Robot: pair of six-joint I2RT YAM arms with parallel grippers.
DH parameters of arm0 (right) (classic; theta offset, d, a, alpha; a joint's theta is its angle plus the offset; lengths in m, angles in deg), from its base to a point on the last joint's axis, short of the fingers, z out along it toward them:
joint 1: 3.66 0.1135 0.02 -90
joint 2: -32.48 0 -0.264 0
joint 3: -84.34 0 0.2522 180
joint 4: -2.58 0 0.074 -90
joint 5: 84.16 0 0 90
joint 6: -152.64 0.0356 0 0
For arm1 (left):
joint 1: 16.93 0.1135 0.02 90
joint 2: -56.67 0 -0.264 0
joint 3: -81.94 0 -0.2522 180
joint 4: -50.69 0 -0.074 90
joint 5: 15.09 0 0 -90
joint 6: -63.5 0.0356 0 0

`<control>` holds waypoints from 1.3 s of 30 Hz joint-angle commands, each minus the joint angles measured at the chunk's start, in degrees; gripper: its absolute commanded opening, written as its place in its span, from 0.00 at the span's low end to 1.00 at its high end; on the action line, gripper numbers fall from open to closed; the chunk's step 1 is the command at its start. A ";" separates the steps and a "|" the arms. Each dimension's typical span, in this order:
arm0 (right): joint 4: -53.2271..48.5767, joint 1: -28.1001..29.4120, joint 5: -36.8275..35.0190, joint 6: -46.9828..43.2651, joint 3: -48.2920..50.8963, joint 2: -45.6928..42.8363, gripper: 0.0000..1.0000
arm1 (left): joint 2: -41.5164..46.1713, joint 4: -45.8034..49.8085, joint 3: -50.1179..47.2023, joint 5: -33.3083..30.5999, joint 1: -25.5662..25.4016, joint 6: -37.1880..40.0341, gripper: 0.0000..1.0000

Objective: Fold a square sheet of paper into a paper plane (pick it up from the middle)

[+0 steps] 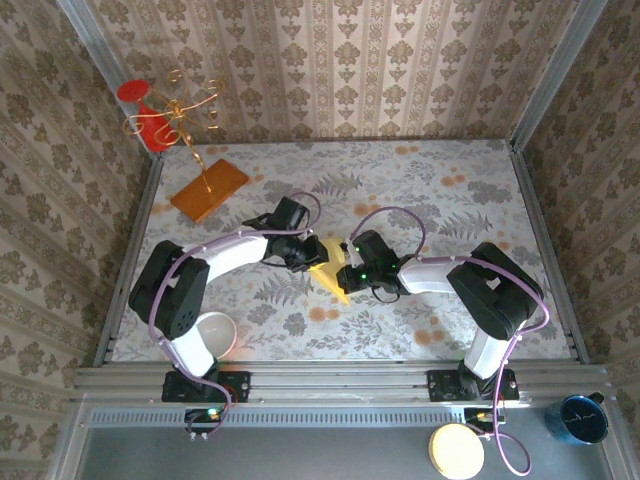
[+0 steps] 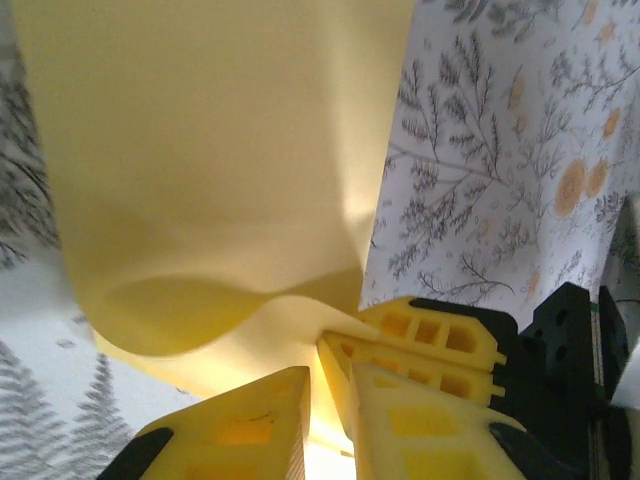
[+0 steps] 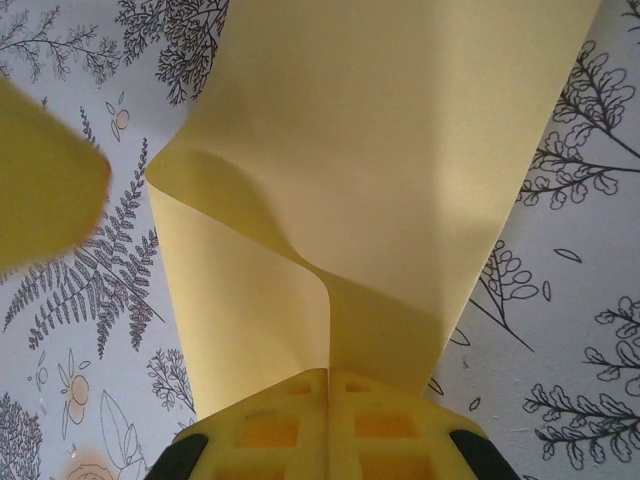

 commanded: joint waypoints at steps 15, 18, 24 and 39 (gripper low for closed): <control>-2.37 -0.56 -0.41 0.93 -0.71 2.55 0.02 | -5.48 1.59 0.04 -2.52 -2.58 -3.91 0.11; -2.40 -0.63 -0.42 0.96 -0.72 2.54 0.02 | -5.22 2.20 -0.55 -3.33 -2.71 -4.22 0.11; -2.36 -0.65 -0.33 0.93 -0.72 2.69 0.02 | -4.87 2.32 -1.65 -4.54 -2.85 -4.97 0.11; -2.13 -0.65 0.19 1.08 -0.81 2.80 0.05 | -6.43 1.45 -2.51 -5.67 -2.86 -6.05 0.10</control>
